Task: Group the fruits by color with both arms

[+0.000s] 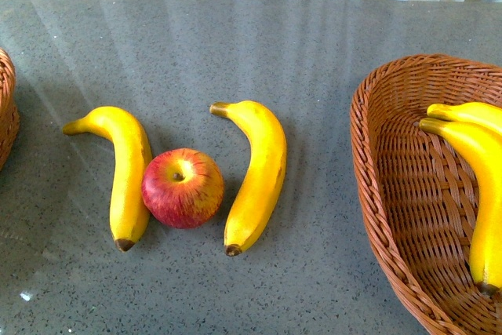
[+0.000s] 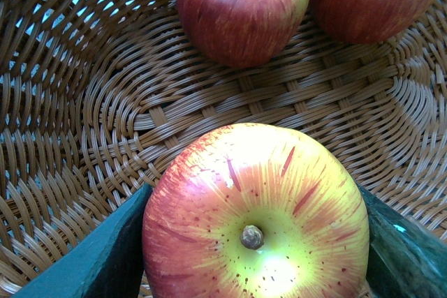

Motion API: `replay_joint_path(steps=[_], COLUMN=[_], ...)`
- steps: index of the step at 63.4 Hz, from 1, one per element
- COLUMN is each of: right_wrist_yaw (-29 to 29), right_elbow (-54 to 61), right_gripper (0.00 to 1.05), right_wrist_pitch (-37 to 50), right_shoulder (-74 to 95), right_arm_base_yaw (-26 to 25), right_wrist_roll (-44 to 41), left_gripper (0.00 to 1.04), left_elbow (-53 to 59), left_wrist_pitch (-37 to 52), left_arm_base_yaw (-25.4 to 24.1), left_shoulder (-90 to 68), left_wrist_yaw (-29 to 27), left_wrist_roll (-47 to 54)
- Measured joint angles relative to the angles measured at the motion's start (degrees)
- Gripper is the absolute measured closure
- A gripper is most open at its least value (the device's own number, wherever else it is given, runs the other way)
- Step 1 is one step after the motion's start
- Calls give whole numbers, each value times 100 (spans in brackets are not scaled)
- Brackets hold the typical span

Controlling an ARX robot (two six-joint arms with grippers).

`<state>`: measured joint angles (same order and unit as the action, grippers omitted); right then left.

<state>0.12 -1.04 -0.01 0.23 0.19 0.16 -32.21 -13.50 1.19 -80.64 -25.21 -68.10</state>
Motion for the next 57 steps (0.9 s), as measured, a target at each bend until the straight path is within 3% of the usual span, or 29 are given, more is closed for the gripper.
replay_joint_path(steps=[2, 11, 27, 38, 47, 57], right_wrist_yaw=[0, 0, 0, 0, 0, 0], right_elbow=[0, 0, 0, 0, 0, 0], right_gripper=[9, 9, 9, 9, 9, 9], right_wrist_pitch=[0, 0, 0, 0, 0, 0], right_shoulder=[0, 0, 0, 0, 0, 0], right_arm_base_yaw=[0, 0, 0, 0, 0, 0], right_wrist_roll=[0, 0, 0, 0, 0, 0], left_gripper=[33, 8, 9, 9, 9, 9], left_elbow=[35, 153, 184, 44, -498, -981], left_wrist_pitch=[24, 90, 109, -79, -92, -85], left_arm_base_yaw=[-28, -87, 306, 1209, 2398, 3156], left_shoulder=[-11, -15, 125, 184, -63, -540], left_wrist_yaw=[22, 26, -245, -339, -437, -481], left_wrist_roll=[-9, 0, 140, 376, 673, 977])
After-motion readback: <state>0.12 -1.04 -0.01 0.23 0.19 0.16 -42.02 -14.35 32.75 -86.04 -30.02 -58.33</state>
